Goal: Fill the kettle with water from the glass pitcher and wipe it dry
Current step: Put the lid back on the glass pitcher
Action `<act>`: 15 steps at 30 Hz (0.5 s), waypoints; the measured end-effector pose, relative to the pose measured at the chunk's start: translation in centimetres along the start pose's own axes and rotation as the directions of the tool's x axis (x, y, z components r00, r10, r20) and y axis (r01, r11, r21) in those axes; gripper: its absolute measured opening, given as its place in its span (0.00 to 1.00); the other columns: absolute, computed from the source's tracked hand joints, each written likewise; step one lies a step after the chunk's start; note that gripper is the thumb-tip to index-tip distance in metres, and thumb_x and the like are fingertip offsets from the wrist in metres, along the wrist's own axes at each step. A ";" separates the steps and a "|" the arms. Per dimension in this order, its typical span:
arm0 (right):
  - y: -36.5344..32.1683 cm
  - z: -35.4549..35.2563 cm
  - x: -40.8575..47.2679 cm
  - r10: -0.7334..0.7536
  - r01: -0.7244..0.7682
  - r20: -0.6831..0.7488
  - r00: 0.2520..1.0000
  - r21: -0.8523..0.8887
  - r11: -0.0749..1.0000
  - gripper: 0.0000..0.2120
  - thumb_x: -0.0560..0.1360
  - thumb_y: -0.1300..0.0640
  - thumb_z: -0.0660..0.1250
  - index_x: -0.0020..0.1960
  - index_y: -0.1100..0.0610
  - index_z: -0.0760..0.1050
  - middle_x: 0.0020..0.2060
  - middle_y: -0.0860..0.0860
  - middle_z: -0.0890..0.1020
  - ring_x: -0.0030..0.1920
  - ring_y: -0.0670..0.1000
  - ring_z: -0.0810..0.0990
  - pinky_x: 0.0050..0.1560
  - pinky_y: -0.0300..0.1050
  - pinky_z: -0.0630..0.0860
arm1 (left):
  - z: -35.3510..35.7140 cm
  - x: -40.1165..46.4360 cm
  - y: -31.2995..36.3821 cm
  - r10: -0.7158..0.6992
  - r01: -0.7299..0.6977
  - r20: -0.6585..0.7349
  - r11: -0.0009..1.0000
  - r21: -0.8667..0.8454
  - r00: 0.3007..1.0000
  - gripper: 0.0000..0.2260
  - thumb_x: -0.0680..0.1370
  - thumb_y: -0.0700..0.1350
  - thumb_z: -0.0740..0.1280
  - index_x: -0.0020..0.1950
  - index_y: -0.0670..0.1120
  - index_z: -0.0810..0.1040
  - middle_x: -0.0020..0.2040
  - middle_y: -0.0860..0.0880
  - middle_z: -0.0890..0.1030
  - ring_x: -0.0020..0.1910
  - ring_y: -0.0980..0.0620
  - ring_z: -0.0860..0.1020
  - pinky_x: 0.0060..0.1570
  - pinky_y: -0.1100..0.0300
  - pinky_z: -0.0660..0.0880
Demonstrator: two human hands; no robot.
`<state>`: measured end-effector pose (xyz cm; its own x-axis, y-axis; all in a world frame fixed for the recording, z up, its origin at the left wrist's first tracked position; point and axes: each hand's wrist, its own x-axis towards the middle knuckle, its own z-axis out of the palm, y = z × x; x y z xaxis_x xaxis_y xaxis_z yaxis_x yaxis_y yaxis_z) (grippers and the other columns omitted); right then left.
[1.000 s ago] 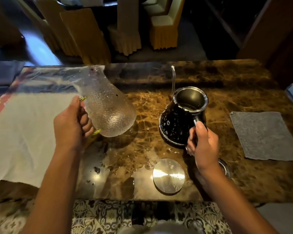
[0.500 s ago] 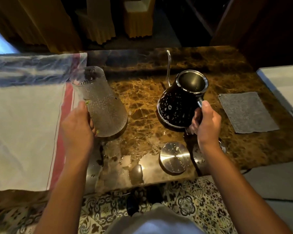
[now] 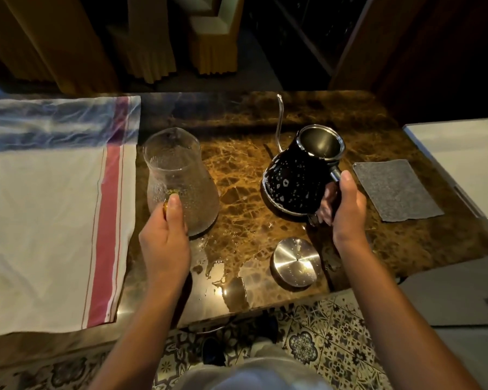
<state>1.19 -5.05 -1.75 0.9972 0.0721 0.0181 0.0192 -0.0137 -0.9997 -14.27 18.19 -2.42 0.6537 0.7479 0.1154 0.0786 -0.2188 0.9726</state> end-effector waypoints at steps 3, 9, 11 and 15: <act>-1.2 -1.0 -0.4 -0.055 0.060 0.029 0.998 -0.219 0.974 0.15 0.84 0.46 0.62 0.49 0.57 0.74 0.36 0.53 0.79 0.34 0.52 0.77 0.37 0.51 0.76 | -0.3 0.3 -0.5 -0.032 0.035 0.036 0.996 -0.077 0.999 0.23 0.84 0.61 0.58 0.35 0.48 0.69 0.31 0.45 0.69 0.30 0.47 0.67 0.31 0.53 0.65; -6.0 -4.9 -3.4 -0.228 0.229 0.067 0.971 -0.521 0.822 0.11 0.81 0.49 0.68 0.62 0.49 0.74 0.50 0.42 0.79 0.50 0.40 0.79 0.49 0.41 0.76 | -0.8 1.0 -0.2 -0.122 0.150 0.147 0.970 -0.192 0.982 0.22 0.85 0.55 0.61 0.33 0.46 0.70 0.27 0.48 0.69 0.26 0.50 0.66 0.27 0.57 0.64; -6.3 -5.4 -4.8 -0.159 0.212 0.142 0.977 -0.567 0.796 0.10 0.80 0.51 0.70 0.60 0.49 0.76 0.49 0.44 0.81 0.50 0.43 0.82 0.48 0.43 0.79 | -0.8 1.0 -0.4 -0.104 0.140 0.176 0.969 -0.202 0.979 0.23 0.85 0.56 0.60 0.32 0.48 0.69 0.26 0.51 0.68 0.25 0.52 0.65 0.26 0.59 0.63; -3.3 -3.2 -7.9 -0.014 0.270 0.356 0.934 -0.680 0.682 0.20 0.76 0.48 0.73 0.66 0.43 0.74 0.65 0.41 0.77 0.61 0.39 0.76 0.61 0.45 0.77 | -0.7 1.0 -0.5 -0.095 0.136 0.192 0.967 -0.214 0.977 0.24 0.81 0.62 0.60 0.27 0.53 0.69 0.25 0.54 0.67 0.24 0.54 0.64 0.26 0.60 0.61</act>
<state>-6.56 -8.80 1.42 0.9058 0.4230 0.0259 0.3311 -0.6682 -0.6662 -14.15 19.49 -2.69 0.7757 0.6308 -0.0185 0.0040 0.0243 0.9997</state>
